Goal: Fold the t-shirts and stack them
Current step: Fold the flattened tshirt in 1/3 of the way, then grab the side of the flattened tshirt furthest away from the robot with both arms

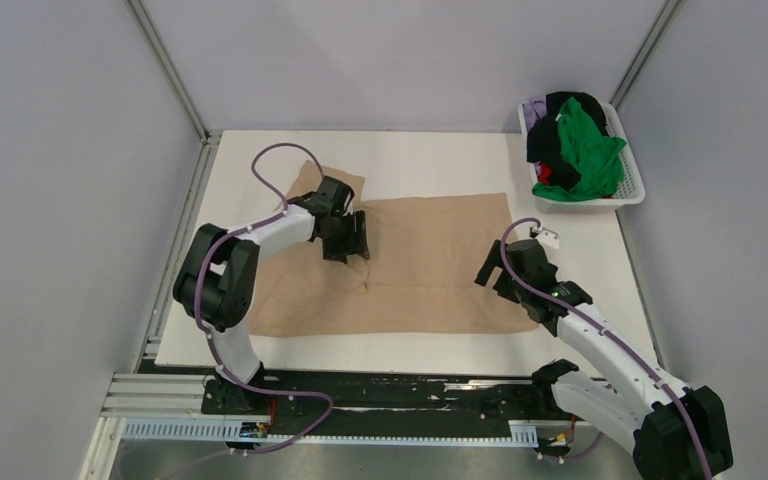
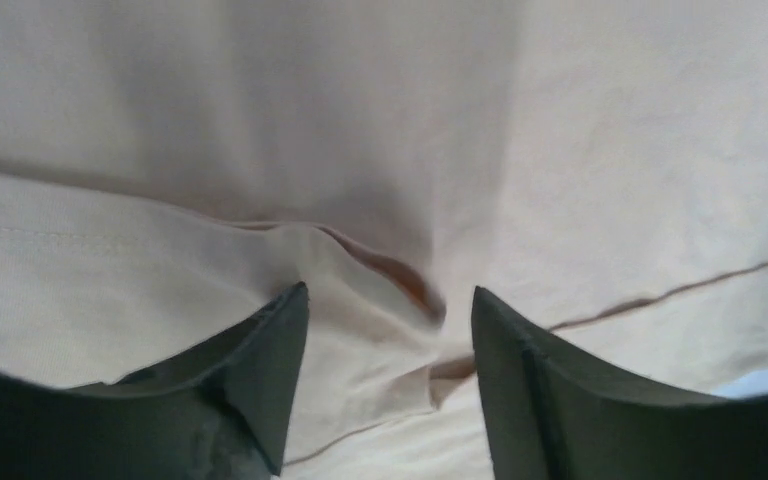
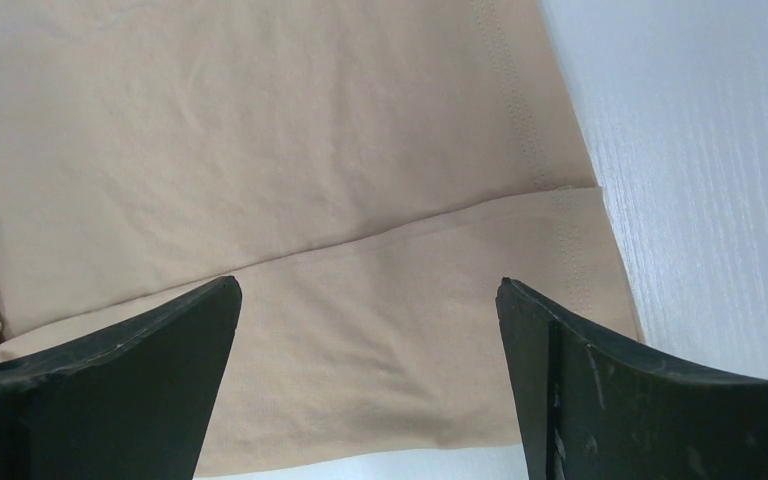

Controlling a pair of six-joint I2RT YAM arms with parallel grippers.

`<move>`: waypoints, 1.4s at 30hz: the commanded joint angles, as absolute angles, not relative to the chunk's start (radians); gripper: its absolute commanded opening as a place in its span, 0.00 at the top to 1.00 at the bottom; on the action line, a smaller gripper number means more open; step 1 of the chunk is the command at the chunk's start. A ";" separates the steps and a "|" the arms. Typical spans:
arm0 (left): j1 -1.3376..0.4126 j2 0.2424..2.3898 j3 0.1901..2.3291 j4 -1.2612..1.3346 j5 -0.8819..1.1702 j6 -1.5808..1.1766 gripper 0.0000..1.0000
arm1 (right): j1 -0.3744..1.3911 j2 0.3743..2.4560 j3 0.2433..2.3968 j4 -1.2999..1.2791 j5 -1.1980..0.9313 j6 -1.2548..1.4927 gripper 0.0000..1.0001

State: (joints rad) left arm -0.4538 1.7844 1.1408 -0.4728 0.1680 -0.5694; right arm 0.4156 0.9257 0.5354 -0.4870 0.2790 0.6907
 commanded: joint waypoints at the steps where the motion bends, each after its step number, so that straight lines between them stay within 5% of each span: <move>1: -0.457 1.772 1.238 -0.473 0.163 -0.535 0.13 | 0.412 0.911 0.540 -0.448 0.311 0.679 0.00; 2: -0.457 1.767 1.250 -0.474 0.151 -0.534 0.04 | 0.413 0.916 0.543 -0.451 0.332 0.692 0.00; 4: -0.457 1.752 1.299 -0.504 0.080 -0.534 0.01 | 0.413 0.931 0.541 -0.453 0.382 0.739 0.00; 12: -0.351 1.768 1.477 -0.521 0.004 -0.501 0.00 | 0.413 1.047 0.650 -0.422 0.402 0.716 0.00; 20: -0.163 2.154 1.904 -0.569 0.229 -0.379 0.00 | 0.407 1.187 0.727 -0.402 0.390 0.661 0.00; 29: -0.077 2.558 2.453 -0.629 0.233 -0.310 0.00 | 0.393 1.257 0.753 -0.400 0.361 0.597 0.00; 42: -0.074 2.690 2.477 -0.587 0.248 -0.326 0.00 | 0.390 1.255 0.711 -0.399 0.372 0.588 0.00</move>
